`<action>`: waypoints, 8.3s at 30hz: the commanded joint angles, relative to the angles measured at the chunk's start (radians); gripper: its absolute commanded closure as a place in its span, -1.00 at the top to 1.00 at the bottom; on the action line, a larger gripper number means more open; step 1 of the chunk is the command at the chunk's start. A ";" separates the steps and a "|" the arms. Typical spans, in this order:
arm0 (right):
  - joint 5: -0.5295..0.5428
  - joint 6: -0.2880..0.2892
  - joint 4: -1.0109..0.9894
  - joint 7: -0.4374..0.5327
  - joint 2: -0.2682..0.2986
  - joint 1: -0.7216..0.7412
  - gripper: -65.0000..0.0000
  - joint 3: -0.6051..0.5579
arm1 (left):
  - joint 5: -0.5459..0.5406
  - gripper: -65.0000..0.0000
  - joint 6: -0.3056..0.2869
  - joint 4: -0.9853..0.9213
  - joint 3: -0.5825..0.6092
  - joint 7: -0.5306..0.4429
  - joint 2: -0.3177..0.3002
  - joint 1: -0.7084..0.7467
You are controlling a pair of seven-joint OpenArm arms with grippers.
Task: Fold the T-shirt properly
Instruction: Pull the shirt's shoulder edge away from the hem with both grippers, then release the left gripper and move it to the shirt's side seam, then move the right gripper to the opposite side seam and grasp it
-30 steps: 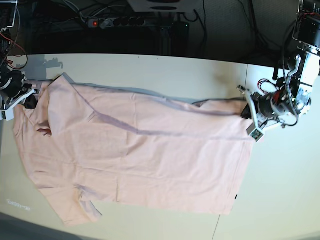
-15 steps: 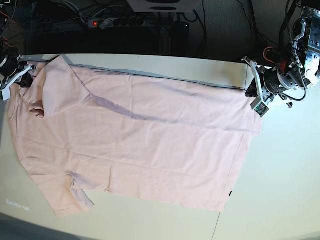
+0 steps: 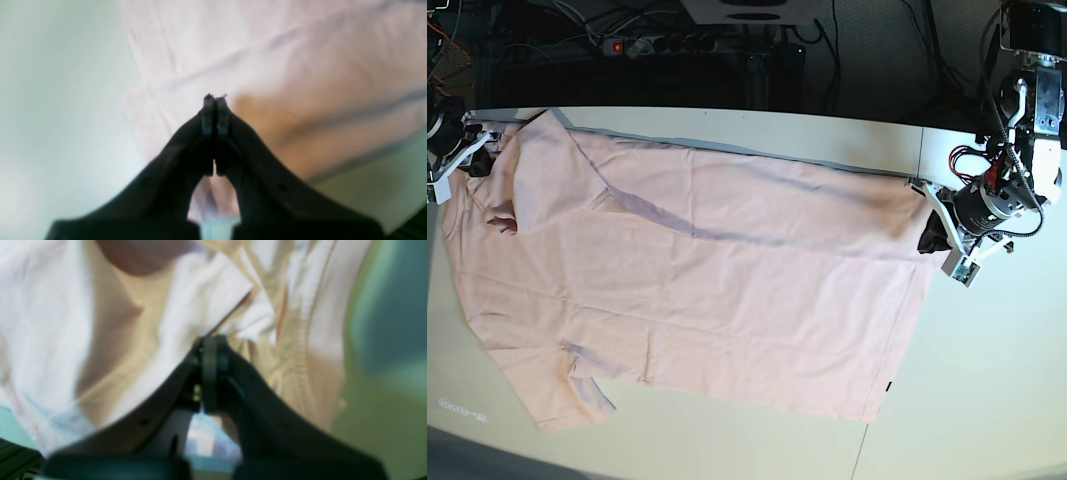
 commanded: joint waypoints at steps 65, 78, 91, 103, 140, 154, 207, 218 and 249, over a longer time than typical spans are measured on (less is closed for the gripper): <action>-0.060 0.055 0.013 0.015 0.113 0.010 -1.00 0.011 | 0.128 -1.00 -0.058 -0.192 -0.167 -0.116 0.113 0.327; -0.048 0.054 -0.005 0.072 0.146 0.011 -1.00 0.011 | 0.050 -1.00 -0.081 -0.143 -0.223 -0.113 0.099 0.310; -0.037 0.054 -0.005 0.059 0.146 0.016 -1.00 0.011 | -0.090 0.02 -0.080 0.041 -0.217 -0.117 -0.017 0.070; -0.037 0.054 -0.005 0.060 0.146 0.016 -1.00 0.011 | -0.115 0.02 -0.087 -0.398 -0.005 -0.159 -0.048 -0.392; -0.035 0.054 -0.005 0.053 0.143 0.016 -1.00 0.011 | -0.102 0.02 -0.050 -1.269 0.087 -0.212 0.086 -0.864; -0.032 0.054 -0.005 0.053 0.143 0.016 -1.00 0.011 | -0.095 0.02 -0.050 -1.269 0.087 -0.196 0.092 -0.865; 0.014 0.054 -0.253 0.073 0.143 0.573 -1.00 0.041 | 0.018 -1.00 -0.082 -1.269 0.087 -0.235 0.219 -0.916; -0.241 0.041 -0.910 0.317 0.068 1.072 -0.16 -0.073 | 0.018 -1.00 -0.107 -1.269 0.087 -0.201 0.220 -0.916; -0.391 -0.050 -1.176 0.378 -0.120 1.133 0.06 -0.120 | 0.009 -1.00 -0.107 -1.269 0.087 -0.153 0.220 -0.916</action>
